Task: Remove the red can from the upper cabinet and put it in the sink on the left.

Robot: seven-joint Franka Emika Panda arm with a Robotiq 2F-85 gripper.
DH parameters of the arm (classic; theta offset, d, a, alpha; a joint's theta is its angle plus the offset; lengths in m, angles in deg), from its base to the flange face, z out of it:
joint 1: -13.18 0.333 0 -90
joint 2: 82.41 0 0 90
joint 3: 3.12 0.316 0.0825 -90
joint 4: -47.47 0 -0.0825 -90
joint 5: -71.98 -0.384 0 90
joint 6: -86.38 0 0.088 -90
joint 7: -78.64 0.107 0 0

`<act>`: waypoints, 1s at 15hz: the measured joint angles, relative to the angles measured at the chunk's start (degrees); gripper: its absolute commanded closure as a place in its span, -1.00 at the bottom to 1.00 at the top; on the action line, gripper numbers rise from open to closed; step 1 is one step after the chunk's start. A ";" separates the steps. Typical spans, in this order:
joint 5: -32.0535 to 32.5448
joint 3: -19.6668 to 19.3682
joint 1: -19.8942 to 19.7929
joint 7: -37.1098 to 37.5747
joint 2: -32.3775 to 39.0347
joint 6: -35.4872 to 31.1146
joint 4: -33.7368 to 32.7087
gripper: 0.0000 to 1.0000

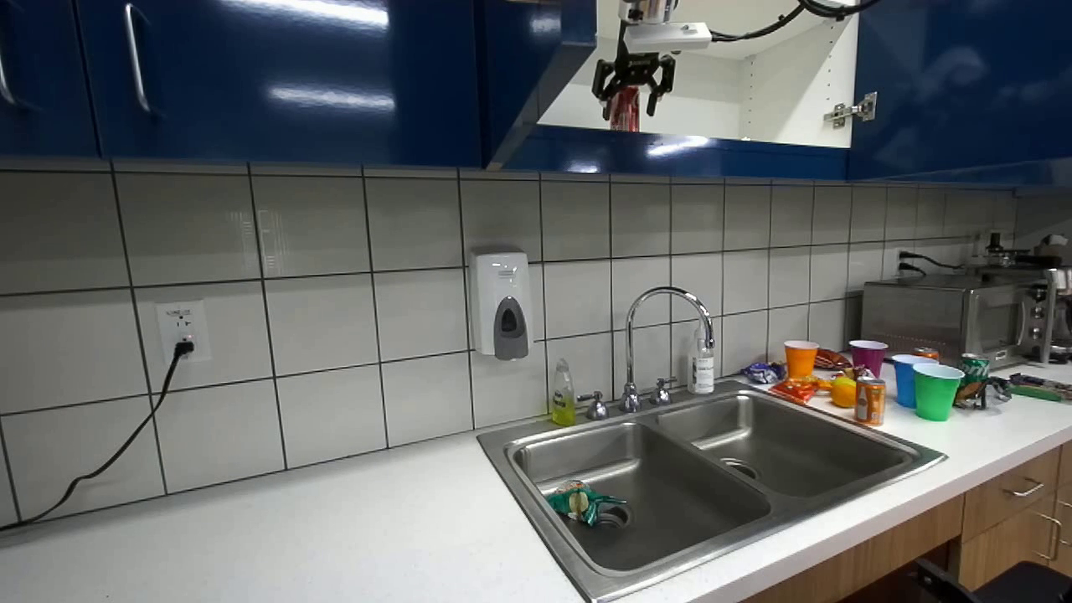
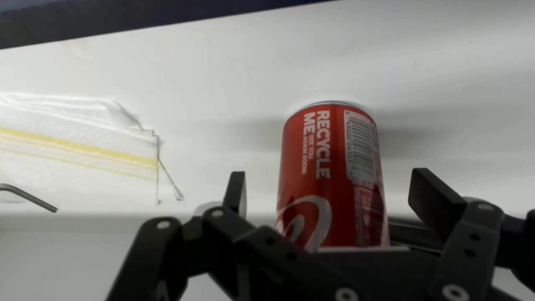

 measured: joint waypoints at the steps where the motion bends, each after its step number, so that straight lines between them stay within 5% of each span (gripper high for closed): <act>1: 0.00 0.00 0.00 0.00 0.12 0.00 -0.15 -1.00; 8: 0.00 -0.02 0.00 0.05 1.02 0.00 -1.28 -1.00; 9: 0.00 -0.04 0.00 0.05 1.10 0.00 -1.41 -0.50; 14: 0.00 -0.14 0.00 0.05 1.61 0.00 -1.97 0.20; 15: 0.00 -0.15 0.00 0.07 1.79 0.00 -2.21 0.21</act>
